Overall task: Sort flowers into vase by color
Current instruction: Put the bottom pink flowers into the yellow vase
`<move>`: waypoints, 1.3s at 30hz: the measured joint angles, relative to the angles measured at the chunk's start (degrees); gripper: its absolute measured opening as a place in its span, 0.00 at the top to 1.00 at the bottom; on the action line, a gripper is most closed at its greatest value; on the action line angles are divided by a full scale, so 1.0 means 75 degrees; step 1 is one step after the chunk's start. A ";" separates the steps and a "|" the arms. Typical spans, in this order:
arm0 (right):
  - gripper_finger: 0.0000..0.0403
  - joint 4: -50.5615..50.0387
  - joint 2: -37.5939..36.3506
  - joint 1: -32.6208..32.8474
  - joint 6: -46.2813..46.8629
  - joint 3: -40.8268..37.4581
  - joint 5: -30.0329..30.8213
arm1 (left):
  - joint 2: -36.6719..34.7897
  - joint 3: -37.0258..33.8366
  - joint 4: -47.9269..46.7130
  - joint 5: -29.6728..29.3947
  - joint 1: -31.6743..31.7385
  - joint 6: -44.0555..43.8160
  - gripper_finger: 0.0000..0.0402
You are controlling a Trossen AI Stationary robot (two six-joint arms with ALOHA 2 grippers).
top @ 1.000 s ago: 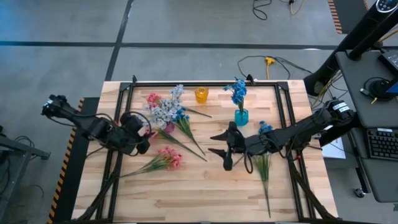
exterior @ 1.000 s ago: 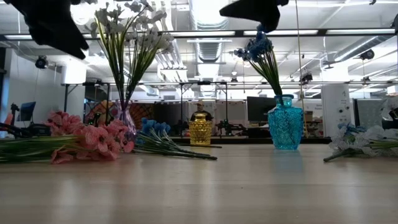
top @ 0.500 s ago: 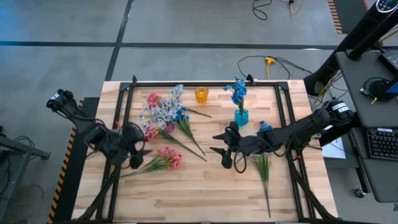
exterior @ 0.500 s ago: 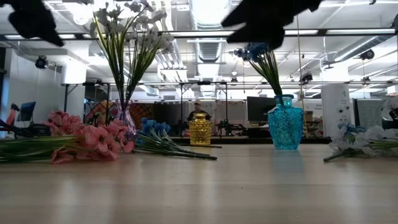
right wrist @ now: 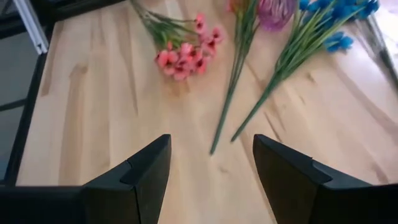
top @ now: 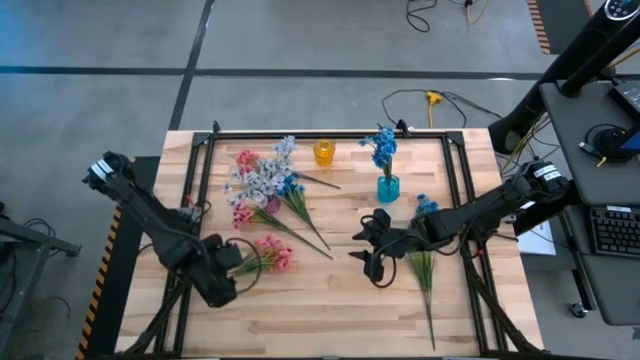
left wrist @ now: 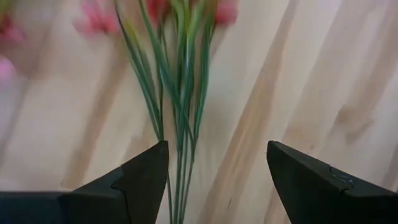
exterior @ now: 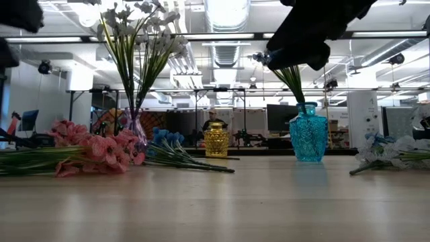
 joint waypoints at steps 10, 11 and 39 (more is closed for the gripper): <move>0.46 0.0006 -0.0003 0.0138 0.0051 0.0001 0.0025 | 0.1332 -0.0023 -0.0350 0.0190 -0.0095 -0.0380 0.37; 0.46 0.0006 -0.0004 0.0139 0.0052 0.0001 0.0026 | 0.1414 -0.0031 -0.0339 0.0216 -0.0095 -0.0382 0.37; 0.46 0.0003 -0.0009 0.0153 -0.0005 0.0000 0.0026 | 0.2006 -0.0635 0.0009 0.0571 -0.0118 -0.0624 0.78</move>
